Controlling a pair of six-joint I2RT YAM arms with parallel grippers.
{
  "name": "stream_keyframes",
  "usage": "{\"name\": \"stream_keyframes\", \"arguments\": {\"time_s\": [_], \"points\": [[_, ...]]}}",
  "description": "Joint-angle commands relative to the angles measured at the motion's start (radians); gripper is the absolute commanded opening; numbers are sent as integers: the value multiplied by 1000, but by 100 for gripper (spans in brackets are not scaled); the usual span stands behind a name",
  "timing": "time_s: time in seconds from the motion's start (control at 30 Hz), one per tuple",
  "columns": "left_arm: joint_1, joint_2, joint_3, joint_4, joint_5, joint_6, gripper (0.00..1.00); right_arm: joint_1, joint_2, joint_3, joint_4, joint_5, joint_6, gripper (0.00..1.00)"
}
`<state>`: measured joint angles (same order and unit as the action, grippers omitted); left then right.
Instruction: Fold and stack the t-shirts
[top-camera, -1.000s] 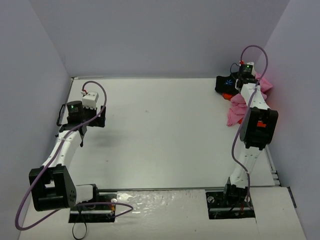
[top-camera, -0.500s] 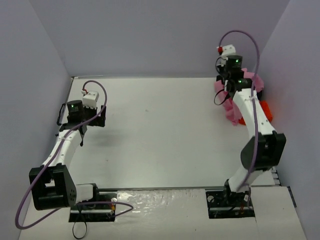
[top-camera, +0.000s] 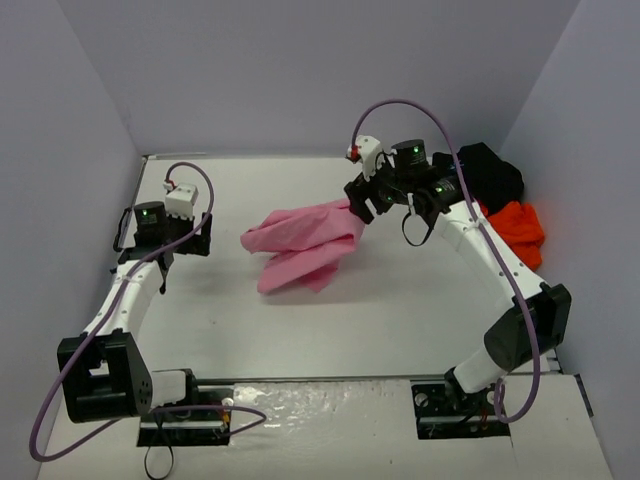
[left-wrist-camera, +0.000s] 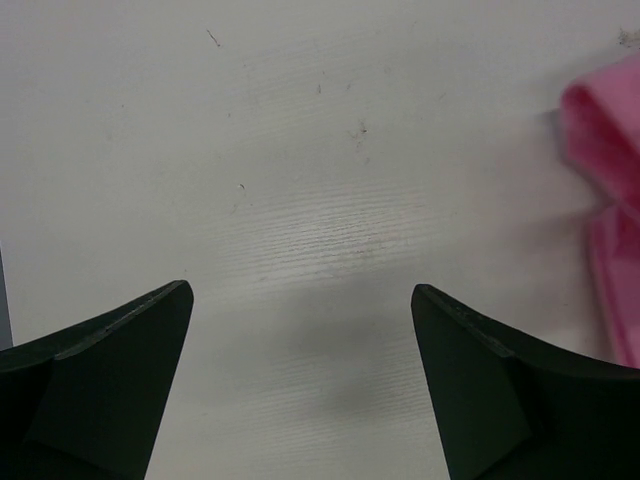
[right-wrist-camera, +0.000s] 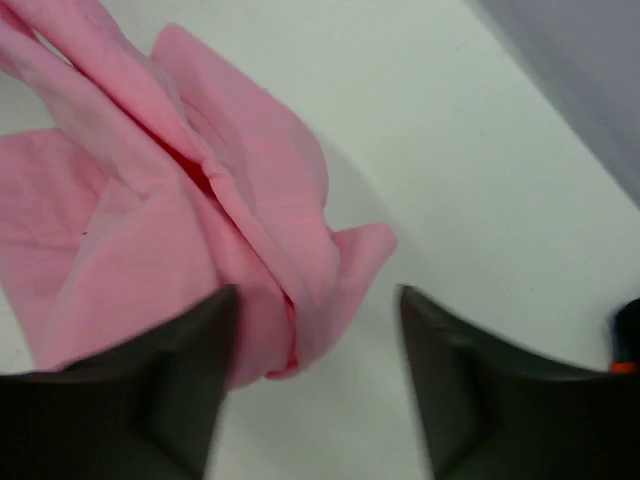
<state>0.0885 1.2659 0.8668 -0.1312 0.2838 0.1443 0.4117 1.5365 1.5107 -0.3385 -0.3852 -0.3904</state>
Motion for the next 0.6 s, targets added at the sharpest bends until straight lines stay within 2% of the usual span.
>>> {"name": "stream_keyframes", "arguments": {"time_s": [0.0,0.1,0.13,0.2,0.27,0.37,0.5,0.53,0.57], "points": [[-6,-34,66,24,-5,9,89,10,25,-60,10,47,-75,100],[-5,-27,72,24,-9,11,89,16,62,-79,38,204,-53,100],[-6,-21,76,23,-8,11,89,18,53,-108,110,298,-46,100],[-7,-16,91,15,-4,11,89,32,40,-159,232,585,-39,100],[-12,-12,103,5,-2,22,89,36,43,-176,294,666,-72,100],[-26,6,131,-25,19,51,89,46,57,-161,198,597,-114,100],[-53,55,193,-109,104,70,88,85,64,-196,179,478,-105,100],[-63,68,200,-114,104,68,87,95,67,-202,179,469,-99,100],[-67,79,205,-114,105,65,78,108,70,-204,178,457,-97,100]]}}
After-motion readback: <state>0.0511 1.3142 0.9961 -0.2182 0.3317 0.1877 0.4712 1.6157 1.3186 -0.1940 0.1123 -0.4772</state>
